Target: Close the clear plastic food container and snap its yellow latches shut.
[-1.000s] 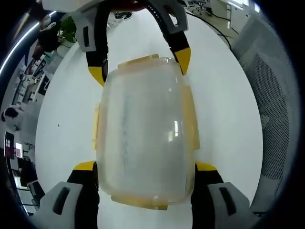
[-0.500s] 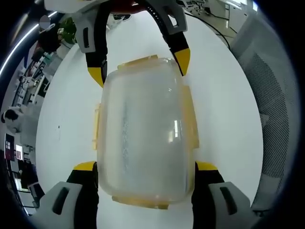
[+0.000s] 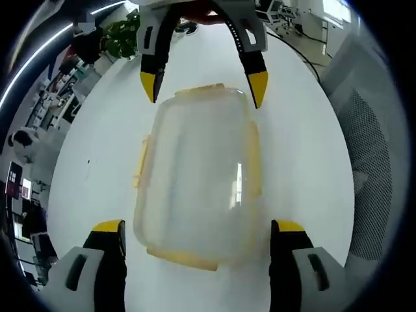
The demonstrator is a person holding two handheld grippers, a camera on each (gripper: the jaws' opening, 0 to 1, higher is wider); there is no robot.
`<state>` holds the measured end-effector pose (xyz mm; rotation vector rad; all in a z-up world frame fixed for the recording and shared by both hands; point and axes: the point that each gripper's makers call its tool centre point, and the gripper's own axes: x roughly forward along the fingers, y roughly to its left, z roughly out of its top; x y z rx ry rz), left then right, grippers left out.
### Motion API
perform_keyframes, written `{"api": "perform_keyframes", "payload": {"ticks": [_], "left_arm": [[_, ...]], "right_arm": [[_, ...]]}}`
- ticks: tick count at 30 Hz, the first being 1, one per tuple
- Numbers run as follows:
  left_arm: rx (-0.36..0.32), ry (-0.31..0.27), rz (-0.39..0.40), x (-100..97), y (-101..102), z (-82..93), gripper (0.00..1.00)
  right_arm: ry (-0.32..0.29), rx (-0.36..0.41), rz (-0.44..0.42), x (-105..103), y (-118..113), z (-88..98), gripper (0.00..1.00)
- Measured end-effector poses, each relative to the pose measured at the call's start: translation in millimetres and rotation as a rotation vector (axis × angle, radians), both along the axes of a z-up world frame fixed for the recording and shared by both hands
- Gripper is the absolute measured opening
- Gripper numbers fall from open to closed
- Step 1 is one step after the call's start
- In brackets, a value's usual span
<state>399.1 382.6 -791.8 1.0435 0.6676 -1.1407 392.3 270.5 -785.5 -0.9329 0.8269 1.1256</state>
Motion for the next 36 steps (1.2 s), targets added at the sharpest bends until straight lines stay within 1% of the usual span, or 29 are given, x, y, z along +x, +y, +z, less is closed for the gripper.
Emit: {"api": "perform_keyframes", "payload": {"ticks": [2, 5, 8, 11, 14, 15, 20, 22, 25, 29, 31, 36], "left_arm": [[-0.015, -0.005, 0.01, -0.9, 0, 2.5, 0.93], [-0.024, -0.005, 0.024, -3.5, 2, 3.5, 0.93], [-0.029, -0.002, 0.031, -8.6, 5, 3.0, 0.93], [-0.057, -0.002, 0.058, -12.0, 7, 5.0, 0.93], [-0.097, 0.01, 0.099, -15.9, 9, 7.3, 0.93], [-0.114, 0.01, 0.112, -16.8, 10, 7.9, 0.93], [-0.149, 0.01, 0.147, -24.0, 15, 8.7, 0.93], [-0.15, 0.007, 0.148, -26.6, 17, 8.0, 0.93], [-0.151, -0.006, 0.162, -32.9, 26, 9.2, 0.93], [-0.196, -0.019, 0.204, -34.6, 33, 15.8, 0.92], [-0.227, -0.009, 0.232, -35.9, 34, 17.8, 0.91], [-0.259, -0.011, 0.255, -41.3, 38, 21.5, 0.91]], "right_arm": [[-0.004, 0.015, -0.019, -2, -1, 1.3, 0.81], [0.006, 0.072, -0.071, -5, 2, 4.5, 0.81], [0.014, 0.104, -0.098, -11, 1, 6.5, 0.81], [0.006, 0.118, -0.121, -15, -3, 7.6, 0.81], [0.003, 0.162, -0.167, -19, -5, 11.0, 0.81], [-0.001, 0.168, -0.175, -20, -6, 11.5, 0.81], [-0.013, 0.197, -0.214, -25, -10, 14.6, 0.81], [-0.016, 0.208, -0.227, -28, -11, 15.6, 0.81], [-0.022, 0.226, -0.242, -33, -11, 18.1, 0.81], [-0.027, 0.247, -0.266, -39, -14, 19.0, 0.81], [-0.027, 0.25, -0.275, -43, -16, 16.5, 0.81], [-0.019, 0.28, -0.31, -54, -20, 12.9, 0.81]]}}
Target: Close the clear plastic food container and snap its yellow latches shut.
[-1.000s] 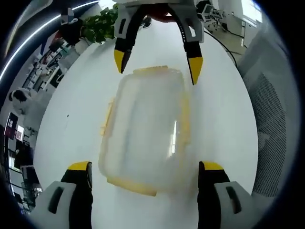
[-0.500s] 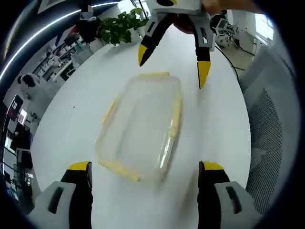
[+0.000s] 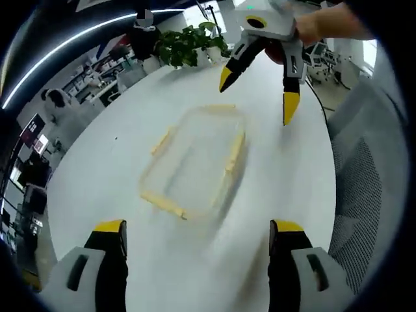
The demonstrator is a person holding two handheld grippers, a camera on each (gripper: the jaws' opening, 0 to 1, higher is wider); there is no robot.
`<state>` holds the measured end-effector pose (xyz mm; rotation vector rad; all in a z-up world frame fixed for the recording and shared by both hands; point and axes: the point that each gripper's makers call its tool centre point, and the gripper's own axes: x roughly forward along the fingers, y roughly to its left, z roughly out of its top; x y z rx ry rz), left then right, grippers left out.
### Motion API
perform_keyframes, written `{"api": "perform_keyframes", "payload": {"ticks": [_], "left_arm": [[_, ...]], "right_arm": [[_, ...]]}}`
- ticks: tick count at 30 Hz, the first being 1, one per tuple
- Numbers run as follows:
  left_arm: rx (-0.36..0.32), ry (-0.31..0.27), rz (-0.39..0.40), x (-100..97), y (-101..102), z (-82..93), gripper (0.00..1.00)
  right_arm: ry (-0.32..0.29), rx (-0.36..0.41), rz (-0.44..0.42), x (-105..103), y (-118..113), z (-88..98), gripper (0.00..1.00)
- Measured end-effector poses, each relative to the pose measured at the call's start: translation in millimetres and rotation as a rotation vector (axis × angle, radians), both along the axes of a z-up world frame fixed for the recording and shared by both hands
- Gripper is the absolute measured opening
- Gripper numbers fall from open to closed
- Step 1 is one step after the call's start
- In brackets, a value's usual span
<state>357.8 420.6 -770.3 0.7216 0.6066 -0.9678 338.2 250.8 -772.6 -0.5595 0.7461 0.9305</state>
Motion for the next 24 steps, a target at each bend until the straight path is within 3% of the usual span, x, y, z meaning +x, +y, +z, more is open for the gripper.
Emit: {"api": "perform_keyframes", "payload": {"ticks": [13, 18, 24], "left_arm": [[-0.091, 0.01, 0.076, -18.5, 15, 2.2, 0.91], [-0.094, 0.026, 0.108, -29.3, 30, -7.4, 0.92], [-0.16, 0.032, 0.159, -41.6, 39, -6.4, 0.93]], "right_arm": [[-0.051, 0.104, -0.093, -25, 1, 7.0, 0.8], [-0.069, 0.128, -0.117, -36, -4, 6.0, 0.8], [-0.081, 0.159, -0.152, -51, -10, 6.9, 0.79]]}}
